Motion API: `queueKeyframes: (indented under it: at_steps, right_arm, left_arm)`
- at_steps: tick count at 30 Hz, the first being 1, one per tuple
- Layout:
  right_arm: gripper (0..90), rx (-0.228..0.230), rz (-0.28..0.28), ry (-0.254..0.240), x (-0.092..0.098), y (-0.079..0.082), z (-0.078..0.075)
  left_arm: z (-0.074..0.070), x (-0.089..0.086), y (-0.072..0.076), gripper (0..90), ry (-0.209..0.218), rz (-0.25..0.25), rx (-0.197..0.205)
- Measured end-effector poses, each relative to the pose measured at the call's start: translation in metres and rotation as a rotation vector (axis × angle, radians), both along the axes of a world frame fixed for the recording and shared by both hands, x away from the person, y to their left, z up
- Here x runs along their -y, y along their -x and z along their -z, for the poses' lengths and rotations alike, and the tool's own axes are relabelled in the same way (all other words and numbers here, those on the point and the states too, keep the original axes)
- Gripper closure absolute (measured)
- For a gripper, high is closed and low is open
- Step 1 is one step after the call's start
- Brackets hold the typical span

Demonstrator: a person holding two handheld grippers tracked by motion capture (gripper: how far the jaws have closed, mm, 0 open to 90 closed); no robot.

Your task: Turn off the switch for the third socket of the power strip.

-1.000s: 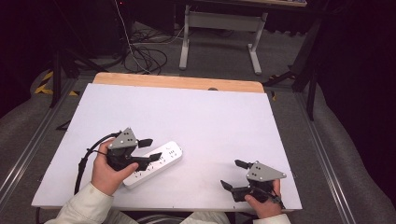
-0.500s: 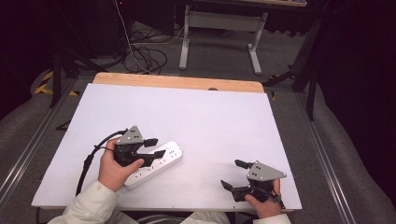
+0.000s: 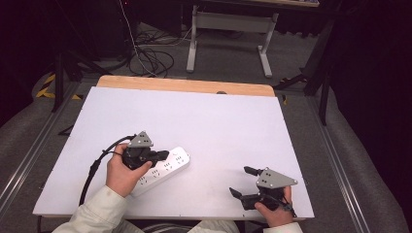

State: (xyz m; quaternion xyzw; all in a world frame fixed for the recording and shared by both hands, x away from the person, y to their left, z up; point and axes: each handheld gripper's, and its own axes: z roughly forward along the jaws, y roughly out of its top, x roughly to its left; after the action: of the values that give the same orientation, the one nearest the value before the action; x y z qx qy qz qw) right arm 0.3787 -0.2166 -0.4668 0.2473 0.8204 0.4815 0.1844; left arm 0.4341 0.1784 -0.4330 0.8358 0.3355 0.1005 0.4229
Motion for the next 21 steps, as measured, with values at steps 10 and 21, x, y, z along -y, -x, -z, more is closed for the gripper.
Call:
queueKeyframes:
  at_steps: [10, 21]
  right_arm:
    - [14.9, -0.002, -0.003, 0.002, 0.0, 0.0, 0.0]
    - [14.9, -0.006, -0.007, 0.004, 0.0, 0.0, 0.001]
  left_arm:
    - [0.006, 0.001, -0.005, 90.0, -0.055, -0.023, -0.003]
    - [0.013, 0.002, -0.011, 90.0, -0.072, -0.033, -0.045]
